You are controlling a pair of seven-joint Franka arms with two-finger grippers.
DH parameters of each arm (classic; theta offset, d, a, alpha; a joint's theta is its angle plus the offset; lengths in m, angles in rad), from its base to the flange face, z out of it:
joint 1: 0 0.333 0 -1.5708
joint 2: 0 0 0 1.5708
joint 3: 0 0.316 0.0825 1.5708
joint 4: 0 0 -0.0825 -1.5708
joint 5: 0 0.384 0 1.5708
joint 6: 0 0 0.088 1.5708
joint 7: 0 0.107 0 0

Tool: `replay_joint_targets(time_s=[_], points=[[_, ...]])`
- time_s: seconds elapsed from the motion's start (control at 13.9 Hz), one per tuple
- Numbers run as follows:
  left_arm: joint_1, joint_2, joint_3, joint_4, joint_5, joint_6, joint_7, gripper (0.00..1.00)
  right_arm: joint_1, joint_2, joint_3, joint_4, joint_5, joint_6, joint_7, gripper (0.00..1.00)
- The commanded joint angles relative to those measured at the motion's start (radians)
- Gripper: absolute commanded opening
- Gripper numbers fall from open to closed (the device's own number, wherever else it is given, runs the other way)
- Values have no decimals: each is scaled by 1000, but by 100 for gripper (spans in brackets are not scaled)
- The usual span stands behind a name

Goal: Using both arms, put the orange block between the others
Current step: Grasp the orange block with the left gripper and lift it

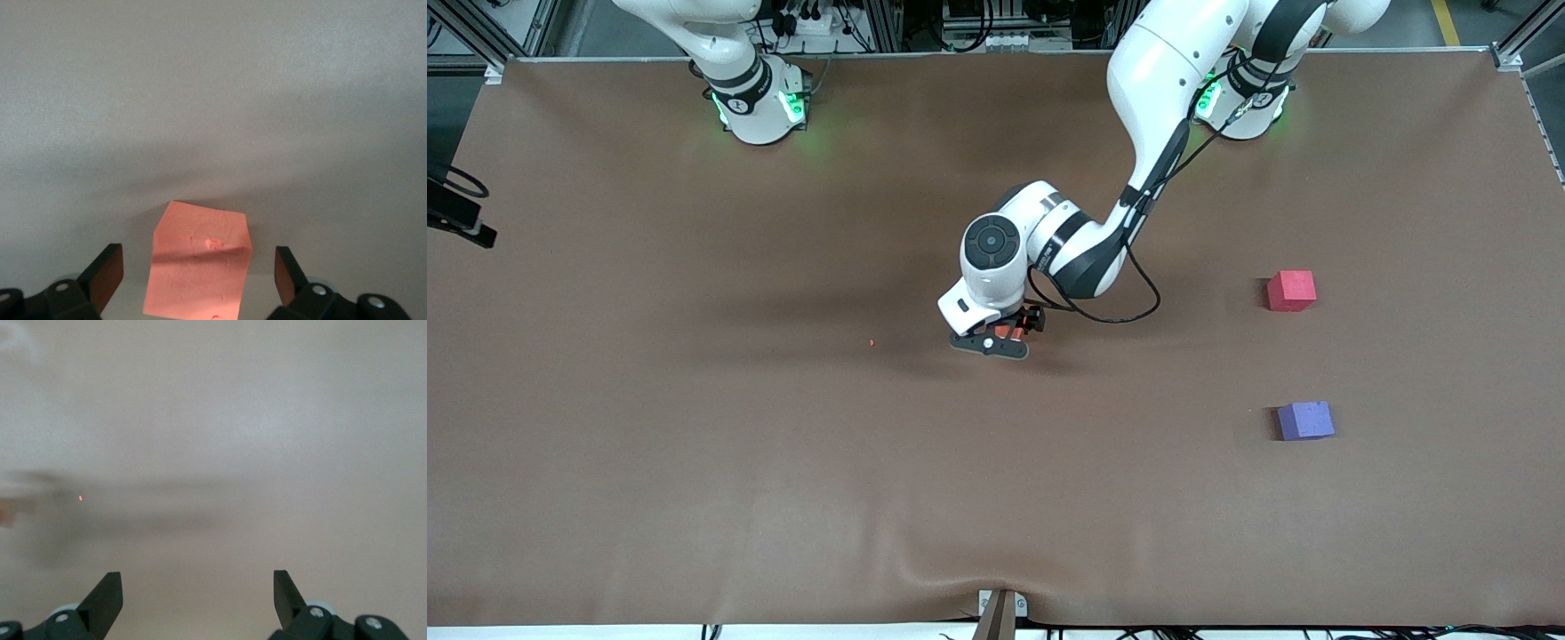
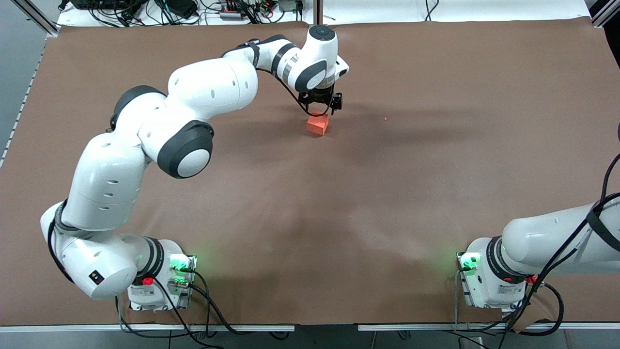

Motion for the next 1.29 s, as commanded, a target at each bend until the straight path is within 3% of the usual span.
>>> replay_joint_targets(time_s=[0.0, 0.57, 0.65, 0.79, 0.93, 1.0, 1.22], points=[[-13, 10, 0, 9, -18, -6, -5, 100, 11, -19, 3, -23, -18, -5, -5, 100], [-13, 36, -3, 8, -37, -8, 0, 100, 81, -17, -38, -24, -7, -16, 49, 100], [-13, 40, -3, 8, -37, -8, 0, 95, 89, -17, -37, -24, -6, -29, 66, 100], [-14, 44, -3, 8, -37, -17, 0, 64, 117, -17, -38, -23, -7, -69, 93, 100], [-13, 36, -3, 8, -40, -53, -8, 15, 121, -17, -38, -23, -6, -71, 110, 100], [-11, 30, 0, 8, -37, -90, -8, 0, 121, -17, -38, -24, -6, -74, 110, 100], [15, -39, 26, 9, -34, -251, -14, 0, 121, -17, -38, -23, -9, -86, 109, 100]])
